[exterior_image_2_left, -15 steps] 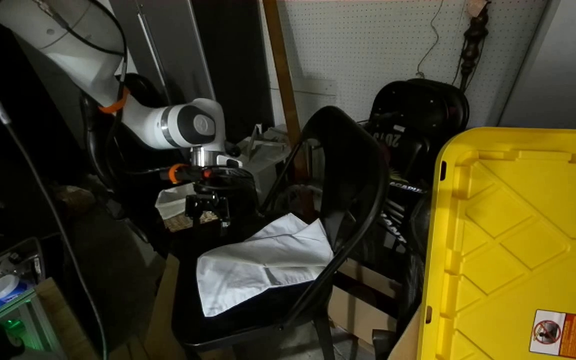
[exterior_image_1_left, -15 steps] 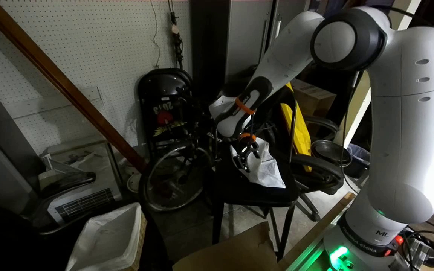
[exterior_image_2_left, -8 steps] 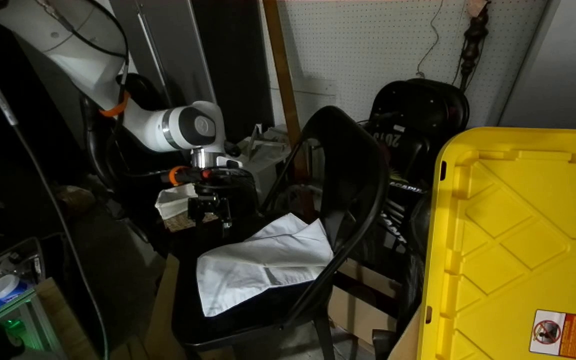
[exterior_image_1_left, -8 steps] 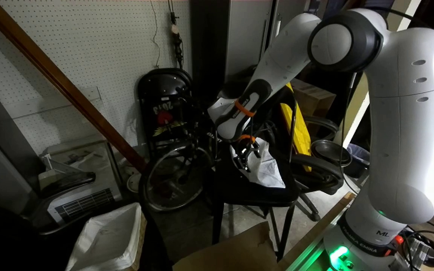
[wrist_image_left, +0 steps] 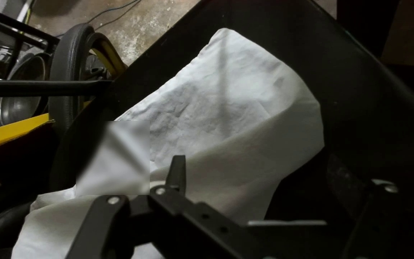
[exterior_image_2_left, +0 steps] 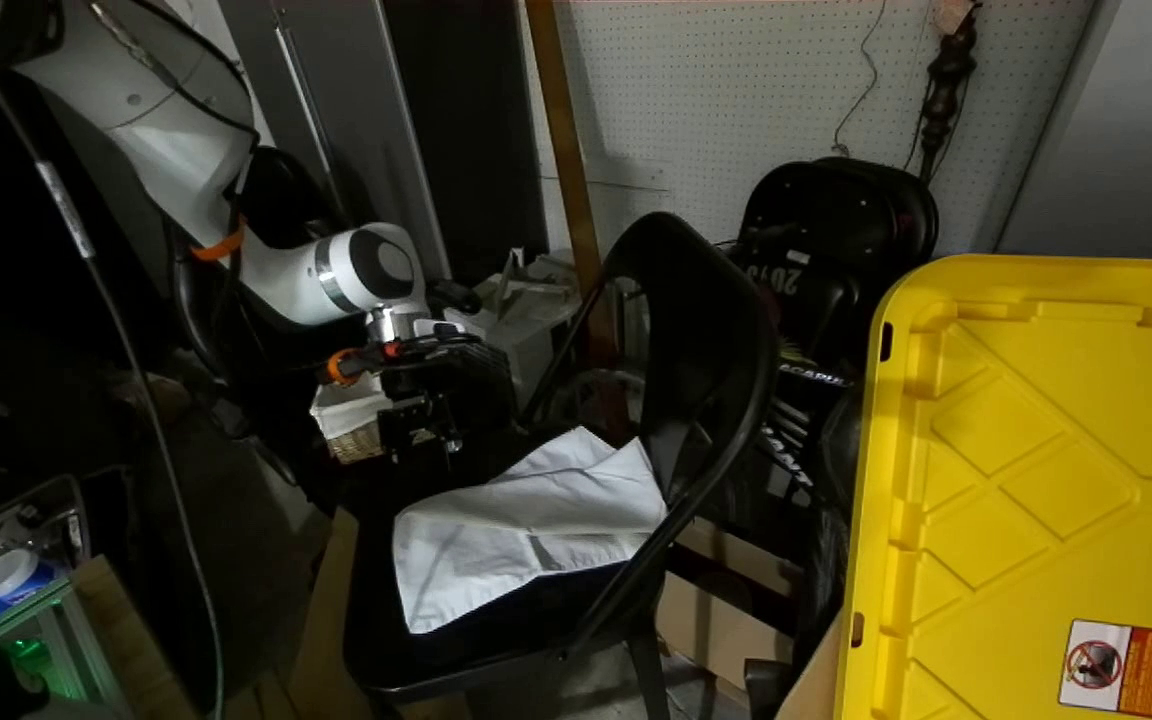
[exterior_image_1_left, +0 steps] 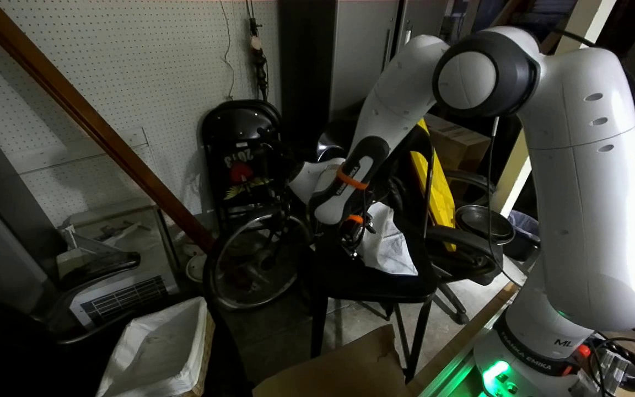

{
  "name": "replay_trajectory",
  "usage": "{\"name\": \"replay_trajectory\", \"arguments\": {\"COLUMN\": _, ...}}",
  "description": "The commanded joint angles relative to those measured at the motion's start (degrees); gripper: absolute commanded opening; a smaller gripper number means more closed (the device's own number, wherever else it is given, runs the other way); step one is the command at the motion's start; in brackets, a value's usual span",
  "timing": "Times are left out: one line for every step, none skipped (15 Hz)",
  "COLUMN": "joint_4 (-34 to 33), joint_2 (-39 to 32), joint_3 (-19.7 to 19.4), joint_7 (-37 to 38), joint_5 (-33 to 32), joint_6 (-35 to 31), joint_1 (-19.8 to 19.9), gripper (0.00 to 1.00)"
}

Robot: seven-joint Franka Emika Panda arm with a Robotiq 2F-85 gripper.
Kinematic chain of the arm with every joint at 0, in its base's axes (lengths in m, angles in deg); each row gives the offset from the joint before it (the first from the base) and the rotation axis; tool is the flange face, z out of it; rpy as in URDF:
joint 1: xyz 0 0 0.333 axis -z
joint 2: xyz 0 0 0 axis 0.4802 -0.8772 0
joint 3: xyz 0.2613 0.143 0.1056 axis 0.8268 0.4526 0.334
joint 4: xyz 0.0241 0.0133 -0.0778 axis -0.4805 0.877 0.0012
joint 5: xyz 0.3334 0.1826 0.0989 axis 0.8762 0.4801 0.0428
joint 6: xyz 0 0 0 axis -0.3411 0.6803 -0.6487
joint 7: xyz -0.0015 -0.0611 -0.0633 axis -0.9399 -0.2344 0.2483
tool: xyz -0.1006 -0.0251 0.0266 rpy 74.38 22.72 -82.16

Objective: Put the white towel on the seat then fold the towel twice.

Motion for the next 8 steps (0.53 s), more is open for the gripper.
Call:
{"name": "replay_trajectory", "arguments": {"joint_4": -2.7, "joint_2": -4.4, "joint_3": -1.3, "joint_7": 4.8, "joint_5": -3.3, "joint_6": -1.3, "joint_1": -2.1, "gripper": 1.00}}
{"name": "replay_trajectory", "arguments": {"joint_4": -2.8, "joint_2": -5.4, "joint_3": -1.5, "joint_7": 5.6, "joint_5": -3.8, "joint_6": -2.4, "joint_1": -2.4, "gripper": 1.00}}
{"name": "replay_trajectory", "arguments": {"joint_4": -3.1, "joint_2": -6.3, "joint_3": -1.7, "joint_7": 6.1, "joint_5": -4.1, "joint_6": -3.1, "joint_1": -2.6, "gripper": 1.00}}
{"name": "replay_trajectory", "arguments": {"joint_4": -3.5, "joint_2": -7.5, "joint_3": -2.0, "joint_7": 6.7, "joint_5": -4.8, "joint_6": -3.9, "joint_1": -3.0, "gripper": 1.00}}
{"name": "replay_trajectory", "arguments": {"joint_4": -4.0, "joint_2": -8.4, "joint_3": -2.3, "joint_7": 7.3, "joint_5": -5.6, "joint_6": -4.6, "joint_1": -3.3, "gripper": 1.00}}
{"name": "replay_trajectory", "arguments": {"joint_4": -4.3, "joint_2": -9.3, "joint_3": -2.7, "joint_7": 8.0, "joint_5": -6.4, "joint_6": -5.0, "joint_1": -3.8, "gripper": 1.00}}
{"name": "replay_trajectory", "arguments": {"joint_4": -4.6, "joint_2": -10.1, "joint_3": -3.2, "joint_7": 8.6, "joint_5": -7.2, "joint_6": -5.2, "joint_1": -4.3, "gripper": 1.00}}
{"name": "replay_trajectory", "arguments": {"joint_4": -5.0, "joint_2": -10.8, "joint_3": -3.7, "joint_7": 9.3, "joint_5": -8.1, "joint_6": -4.8, "joint_1": -4.7, "gripper": 1.00}}
